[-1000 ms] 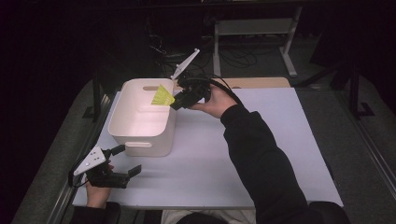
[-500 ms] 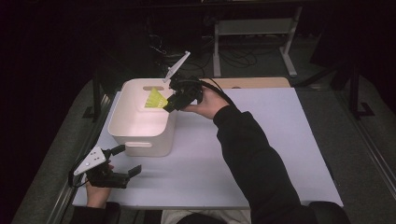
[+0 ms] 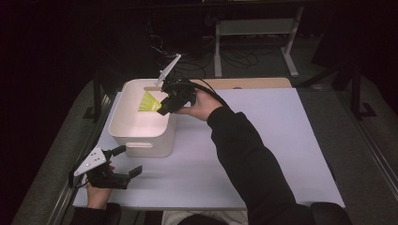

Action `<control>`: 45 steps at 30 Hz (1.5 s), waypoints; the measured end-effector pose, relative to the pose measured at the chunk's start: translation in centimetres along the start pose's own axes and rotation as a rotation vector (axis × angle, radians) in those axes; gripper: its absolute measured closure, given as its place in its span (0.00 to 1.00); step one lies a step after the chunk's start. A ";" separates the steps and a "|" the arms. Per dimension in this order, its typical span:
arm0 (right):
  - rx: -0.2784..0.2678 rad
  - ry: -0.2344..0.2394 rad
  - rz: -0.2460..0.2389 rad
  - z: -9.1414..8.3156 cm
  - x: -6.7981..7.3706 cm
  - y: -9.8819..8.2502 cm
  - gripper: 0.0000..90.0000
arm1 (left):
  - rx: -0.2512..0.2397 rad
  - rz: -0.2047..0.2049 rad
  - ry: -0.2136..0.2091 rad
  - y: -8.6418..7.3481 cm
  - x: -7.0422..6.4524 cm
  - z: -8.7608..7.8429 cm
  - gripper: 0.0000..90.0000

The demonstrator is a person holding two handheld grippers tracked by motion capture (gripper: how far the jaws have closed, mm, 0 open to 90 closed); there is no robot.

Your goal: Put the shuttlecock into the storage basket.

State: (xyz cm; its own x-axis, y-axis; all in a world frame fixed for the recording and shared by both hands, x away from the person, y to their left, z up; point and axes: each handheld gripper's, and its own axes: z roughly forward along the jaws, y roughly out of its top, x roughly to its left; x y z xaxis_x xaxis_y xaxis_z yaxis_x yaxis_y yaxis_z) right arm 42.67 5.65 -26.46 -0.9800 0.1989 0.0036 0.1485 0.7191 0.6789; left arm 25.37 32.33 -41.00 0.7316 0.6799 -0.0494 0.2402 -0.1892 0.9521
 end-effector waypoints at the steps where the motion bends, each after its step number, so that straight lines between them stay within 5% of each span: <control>1: 0.001 0.002 0.001 0.1 0.0 0.1 0.70 | 0.000 0.000 0.000 0.0 0.0 0.0 0.00; 45: 0.053 0.097 0.011 6.2 0.6 -0.6 0.70 | 0.005 0.002 -0.002 0.0 0.0 0.0 0.00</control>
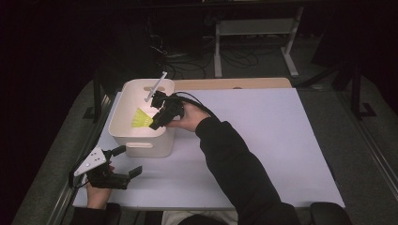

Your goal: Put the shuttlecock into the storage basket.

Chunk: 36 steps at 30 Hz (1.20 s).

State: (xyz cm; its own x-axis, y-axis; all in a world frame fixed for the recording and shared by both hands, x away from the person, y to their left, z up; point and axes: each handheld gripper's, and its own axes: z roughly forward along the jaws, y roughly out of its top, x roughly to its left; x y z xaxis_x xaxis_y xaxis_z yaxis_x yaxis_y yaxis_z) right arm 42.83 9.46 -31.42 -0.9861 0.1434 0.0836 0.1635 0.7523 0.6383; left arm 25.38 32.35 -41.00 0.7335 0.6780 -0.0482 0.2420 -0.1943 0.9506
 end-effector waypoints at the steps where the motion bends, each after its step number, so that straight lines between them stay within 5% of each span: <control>1: -0.003 0.001 -0.001 0.1 0.0 0.0 0.70 | 0.000 0.000 0.000 0.0 0.0 0.0 0.00; 14: -0.023 -0.008 0.024 -1.1 -0.3 -0.1 0.41 | 0.000 -0.003 -0.002 0.0 0.0 0.0 0.00; 21: -0.040 -0.046 0.053 -2.0 -0.6 -0.2 0.18 | 0.001 -0.001 -0.002 0.0 0.0 0.0 0.00; 36: -0.088 -0.085 0.063 -4.2 -0.5 -0.7 0.00 | 0.001 -0.002 -0.001 0.0 0.0 0.0 0.00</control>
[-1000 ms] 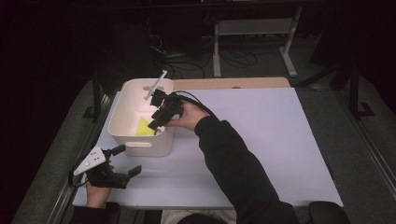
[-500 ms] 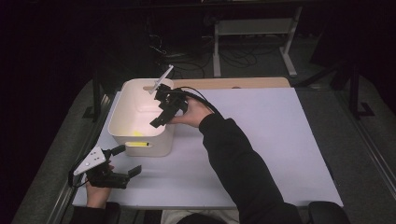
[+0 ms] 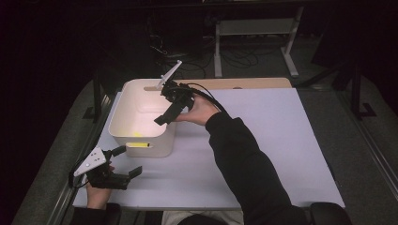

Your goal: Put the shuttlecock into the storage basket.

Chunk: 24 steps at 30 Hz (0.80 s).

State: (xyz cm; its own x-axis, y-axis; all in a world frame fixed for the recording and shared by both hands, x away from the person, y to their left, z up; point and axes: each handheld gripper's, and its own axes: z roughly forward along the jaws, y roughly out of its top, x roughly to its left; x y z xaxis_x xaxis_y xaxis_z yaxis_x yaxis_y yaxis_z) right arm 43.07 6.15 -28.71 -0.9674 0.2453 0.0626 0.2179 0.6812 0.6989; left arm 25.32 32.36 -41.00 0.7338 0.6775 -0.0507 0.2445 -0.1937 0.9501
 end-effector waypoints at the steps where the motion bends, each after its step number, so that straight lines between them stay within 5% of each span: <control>1: -0.005 -0.002 0.002 -0.2 -0.1 -0.2 0.00 | 0.000 -0.001 0.000 0.0 0.0 0.0 0.00; 24: -0.059 -0.045 0.039 -3.8 -1.3 -3.1 0.00 | 0.003 0.001 0.002 0.0 0.0 0.0 0.00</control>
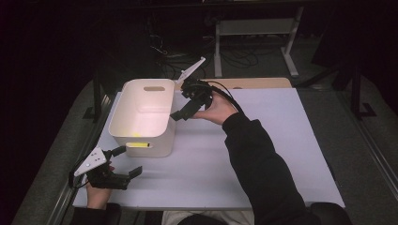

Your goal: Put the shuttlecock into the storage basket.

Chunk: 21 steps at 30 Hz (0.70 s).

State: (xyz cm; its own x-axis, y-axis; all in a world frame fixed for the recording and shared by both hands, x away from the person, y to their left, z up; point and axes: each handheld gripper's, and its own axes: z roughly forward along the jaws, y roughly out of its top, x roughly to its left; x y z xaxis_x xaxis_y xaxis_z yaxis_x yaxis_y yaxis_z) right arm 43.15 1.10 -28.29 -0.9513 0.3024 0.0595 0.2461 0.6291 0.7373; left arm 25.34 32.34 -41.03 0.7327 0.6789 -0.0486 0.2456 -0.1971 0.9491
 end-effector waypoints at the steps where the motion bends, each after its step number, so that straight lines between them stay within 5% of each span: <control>1: -0.001 0.000 0.003 -0.1 0.0 -0.1 0.00 | 0.000 0.000 0.000 0.0 0.0 0.0 0.00; 21: -0.025 -0.020 0.013 -1.8 0.0 -3.0 0.00 | 0.005 0.003 -0.001 0.0 0.0 0.0 0.00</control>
State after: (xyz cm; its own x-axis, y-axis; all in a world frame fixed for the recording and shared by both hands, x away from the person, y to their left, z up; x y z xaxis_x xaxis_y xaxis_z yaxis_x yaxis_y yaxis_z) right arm 42.09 -2.04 -29.32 -0.9441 0.3247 0.0564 0.2537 0.6067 0.7534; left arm 25.36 32.34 -41.04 0.7344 0.6772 -0.0458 0.2463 -0.2030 0.9477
